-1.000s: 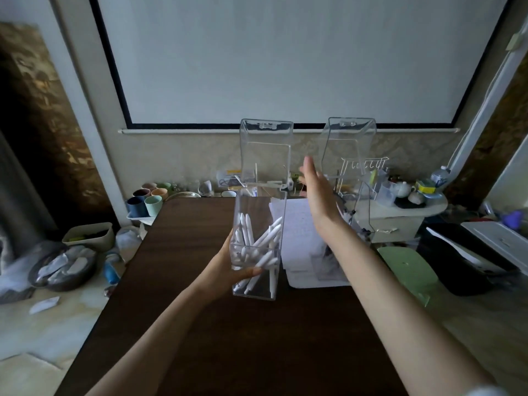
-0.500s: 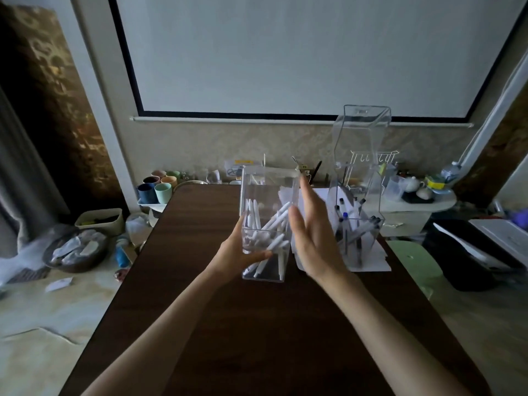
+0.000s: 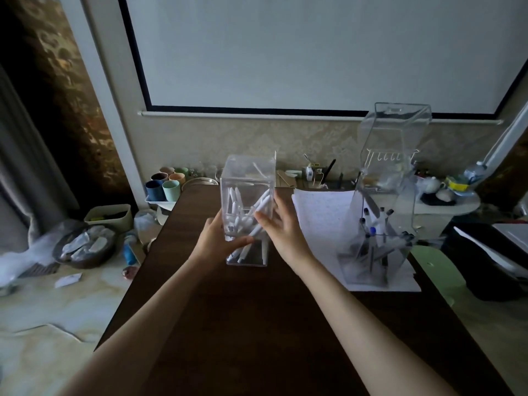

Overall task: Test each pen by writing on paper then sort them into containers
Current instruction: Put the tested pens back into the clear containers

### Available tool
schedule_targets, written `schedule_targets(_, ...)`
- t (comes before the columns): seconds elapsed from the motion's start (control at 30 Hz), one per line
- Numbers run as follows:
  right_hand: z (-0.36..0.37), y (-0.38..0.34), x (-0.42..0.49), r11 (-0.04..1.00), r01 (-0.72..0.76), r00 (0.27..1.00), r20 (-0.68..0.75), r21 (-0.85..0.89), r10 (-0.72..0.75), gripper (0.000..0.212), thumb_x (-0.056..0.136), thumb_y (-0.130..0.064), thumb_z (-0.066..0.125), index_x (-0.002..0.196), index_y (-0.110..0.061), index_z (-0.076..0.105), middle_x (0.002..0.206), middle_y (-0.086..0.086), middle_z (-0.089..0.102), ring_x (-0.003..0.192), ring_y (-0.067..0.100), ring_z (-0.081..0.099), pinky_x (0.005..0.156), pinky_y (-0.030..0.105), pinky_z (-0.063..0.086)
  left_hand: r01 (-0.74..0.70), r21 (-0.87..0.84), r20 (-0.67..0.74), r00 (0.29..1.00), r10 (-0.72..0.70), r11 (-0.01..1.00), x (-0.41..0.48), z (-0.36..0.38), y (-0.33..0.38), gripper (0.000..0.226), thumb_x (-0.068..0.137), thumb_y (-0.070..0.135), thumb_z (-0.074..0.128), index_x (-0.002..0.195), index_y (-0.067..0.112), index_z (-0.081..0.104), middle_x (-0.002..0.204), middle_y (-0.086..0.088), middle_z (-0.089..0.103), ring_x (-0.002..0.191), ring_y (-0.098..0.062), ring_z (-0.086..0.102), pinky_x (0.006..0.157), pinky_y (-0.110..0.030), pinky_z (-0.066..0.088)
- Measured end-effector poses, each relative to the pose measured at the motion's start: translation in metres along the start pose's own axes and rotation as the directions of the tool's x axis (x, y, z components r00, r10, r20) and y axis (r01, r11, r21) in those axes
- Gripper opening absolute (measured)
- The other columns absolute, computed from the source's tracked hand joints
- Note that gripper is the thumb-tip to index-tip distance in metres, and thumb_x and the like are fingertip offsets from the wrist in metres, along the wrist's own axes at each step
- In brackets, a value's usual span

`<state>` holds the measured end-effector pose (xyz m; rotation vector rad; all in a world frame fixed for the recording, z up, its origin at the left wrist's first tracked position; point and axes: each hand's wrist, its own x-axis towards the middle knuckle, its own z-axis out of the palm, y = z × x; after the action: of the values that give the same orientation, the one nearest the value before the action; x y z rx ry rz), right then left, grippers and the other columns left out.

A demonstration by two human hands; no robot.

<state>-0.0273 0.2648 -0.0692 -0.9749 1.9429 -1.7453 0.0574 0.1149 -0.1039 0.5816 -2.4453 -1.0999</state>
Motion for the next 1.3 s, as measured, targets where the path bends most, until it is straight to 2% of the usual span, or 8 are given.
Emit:
schedule_targets(0.1,0.018,0.000,0.036,1.000,-0.012,1.000,0.013,0.015,0.012,0.077,0.087,-0.042,0.059,0.150,-0.029,0.017,0.154,-0.005,0.026,0.138,0.012,0.031,0.105,0.022,0.029,0.051,-0.016,-0.016,0.999,-0.051,0.999,0.032,-0.015,-0.021,0.088,0.049,0.077,0.071,0.123,0.038,0.044,0.112,0.009,0.063,0.104,-0.019,0.059,0.084,-0.045,0.052)
schedule_targets(0.37,0.035,-0.006,0.100,0.991,-0.131,0.991,-0.002,-0.038,0.131,0.075,0.087,-0.042,0.061,0.149,-0.026,0.022,0.148,0.004,0.040,0.134,0.021,0.040,0.108,0.044,0.038,0.172,-0.135,-0.031,0.984,-0.178,0.976,0.070,-0.031,-0.025,0.084,0.055,0.061,0.079,0.125,0.034,0.040,0.115,0.006,0.061,0.104,-0.018,0.060,0.088,-0.045,0.050)
schedule_targets(0.53,0.011,-0.019,0.055,0.973,-0.117,0.993,-0.002,-0.201,0.119,0.073,0.090,-0.051,0.049,0.149,-0.017,0.022,0.154,0.005,0.027,0.139,0.021,0.032,0.109,0.034,0.031,0.299,-0.050,-0.095,0.948,-0.303,0.953,0.053,-0.021,-0.018,0.117,0.063,0.049,0.081,0.147,0.011,0.009,0.148,-0.019,0.021,0.135,-0.036,0.022,0.109,-0.049,0.026)
schedule_targets(0.67,-0.036,-0.011,-0.020,0.987,-0.095,0.995,-0.046,-0.132,0.089,0.048,0.095,-0.043,0.046,0.137,-0.020,0.043,0.141,-0.005,0.046,0.124,0.001,0.044,0.093,0.009,0.035,0.386,-0.062,-0.094,0.916,-0.390,0.920,0.001,-0.001,-0.023,0.120,0.066,0.039,0.082,0.149,0.013,-0.001,0.154,-0.016,-0.001,0.141,-0.033,0.005,0.114,-0.049,0.017)
schedule_targets(0.87,-0.132,-0.001,-0.115,0.937,-0.154,0.987,-0.082,-0.314,0.135,0.013,0.093,-0.032,0.054,0.102,-0.030,0.063,0.104,-0.016,0.065,0.097,-0.009,0.059,0.085,0.013,0.046,0.127,-0.030,-0.307,0.943,-0.130,0.991,-0.048,0.037,0.020,0.103,0.067,0.038,0.080,0.146,0.015,0.018,0.148,-0.010,0.015,0.138,-0.029,0.015,0.111,-0.052,0.024)
schedule_targets(1.0,-0.192,-0.003,-0.119,0.857,-0.192,0.967,-0.239,-0.479,0.083,0.012,0.091,-0.020,0.058,0.084,-0.020,0.068,0.083,-0.004,0.069,0.081,0.008,0.064,0.074,0.022,0.047,-0.109,-0.053,-0.178,0.979,0.098,0.993,-0.044,0.070,0.082,0.099,0.064,0.042,0.074,0.144,0.011,0.025,0.144,-0.013,0.021,0.133,-0.027,0.027,0.106,-0.043,0.031)
schedule_targets(1.13,-0.239,-0.008,-0.101,0.755,-0.340,0.932,-0.307,-0.561,0.191,0.023,0.088,-0.019,0.054,0.071,-0.009,0.065,0.075,0.012,0.066,0.079,0.031,0.063,0.067,0.035,0.044,-0.181,-0.125,0.212,0.956,0.205,0.976,-0.032,0.103,0.141,0.101,0.067,0.042,0.075,0.146,0.014,0.020,0.149,-0.008,0.016,0.135,-0.022,0.025,0.107,-0.030,0.028)
schedule_targets(1.3,-0.257,-0.050,-0.054,0.950,-0.277,0.893,-0.403,-0.146,0.199,0.033,0.097,-0.026,0.046,0.122,-0.007,0.057,0.120,0.011,0.063,0.095,0.019,0.060,0.072,0.028,0.047,-0.027,-0.271,0.385,0.913,0.134,0.962,-0.023,0.142,0.170,0.119,0.064,0.041,0.077,0.149,0.022,-0.004,0.154,-0.009,0.012,0.140,-0.027,0.019,0.114,-0.044,0.022)
